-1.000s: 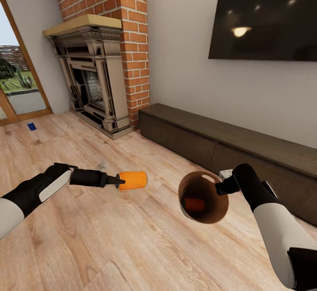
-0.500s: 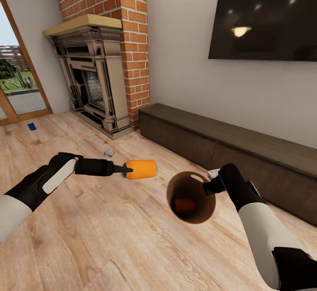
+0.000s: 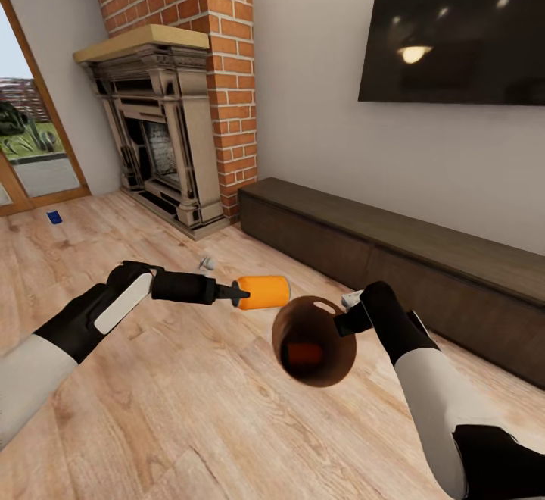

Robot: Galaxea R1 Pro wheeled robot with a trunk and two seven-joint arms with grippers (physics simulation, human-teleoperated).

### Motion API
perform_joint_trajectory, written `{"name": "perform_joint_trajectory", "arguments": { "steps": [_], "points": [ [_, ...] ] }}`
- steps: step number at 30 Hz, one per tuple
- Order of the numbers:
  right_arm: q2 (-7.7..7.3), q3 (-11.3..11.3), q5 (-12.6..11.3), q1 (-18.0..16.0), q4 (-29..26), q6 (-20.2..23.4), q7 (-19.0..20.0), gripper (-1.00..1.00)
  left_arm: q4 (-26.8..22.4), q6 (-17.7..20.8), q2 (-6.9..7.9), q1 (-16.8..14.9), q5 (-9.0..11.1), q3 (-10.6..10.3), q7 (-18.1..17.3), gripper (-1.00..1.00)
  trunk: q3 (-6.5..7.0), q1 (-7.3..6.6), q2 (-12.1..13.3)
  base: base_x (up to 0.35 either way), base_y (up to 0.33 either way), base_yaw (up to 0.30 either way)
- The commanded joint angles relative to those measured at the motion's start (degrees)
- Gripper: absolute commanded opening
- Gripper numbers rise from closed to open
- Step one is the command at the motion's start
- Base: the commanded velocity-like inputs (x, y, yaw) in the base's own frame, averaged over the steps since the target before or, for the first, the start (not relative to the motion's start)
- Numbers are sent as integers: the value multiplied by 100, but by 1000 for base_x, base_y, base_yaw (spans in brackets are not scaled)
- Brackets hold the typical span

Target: Put the three can of soda from the living room inside the tash can in the kitchen.

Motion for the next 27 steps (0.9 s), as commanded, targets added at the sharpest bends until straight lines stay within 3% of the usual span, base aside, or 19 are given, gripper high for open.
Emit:
{"name": "perform_joint_trajectory", "arguments": {
  "steps": [1, 6, 10, 13, 19, 24, 27],
  "points": [
    [35, 35, -136, -3, -3, 37, 21, -100, -14, -4, -19, 9, 0, -3, 97, -100, 1, -1, -1, 0, 0, 0],
    [85, 99, -130, -3, -5, 39, 12, -100, -5, -37, -119, 27, -16, -17, 391, -100, 1, -1, -1, 0, 0, 0],
    [122, 117, -125, -5, -11, 40, 8, -100, 21, -57, -363, 36, -34, -33, 778, -100, 1, -1, -1, 0, 0, 0],
    [179, 120, -121, -9, -13, 46, 8, -100, 28, -60, -447, 40, -40, -75, 911, -100, 1, -1, -1, 0, 0, 0],
    [239, 253, -112, -11, -14, 58, 8, -100, 31, -63, -484, 41, -36, -488, 1347, -100, 1, -1, -1, 0, 0, 0],
    [268, 281, -111, -15, -14, 64, 8, -100, 43, -65, -488, 96, -55, -567, 1560, -100, 1, -1, -1, 0, 0, 0],
    [292, 291, -111, -19, -16, 66, 8, -100, 47, -61, -528, 221, -187, -582, 1797, -100, 1, -1, -1, 0, 0, 0]
  ]
}}
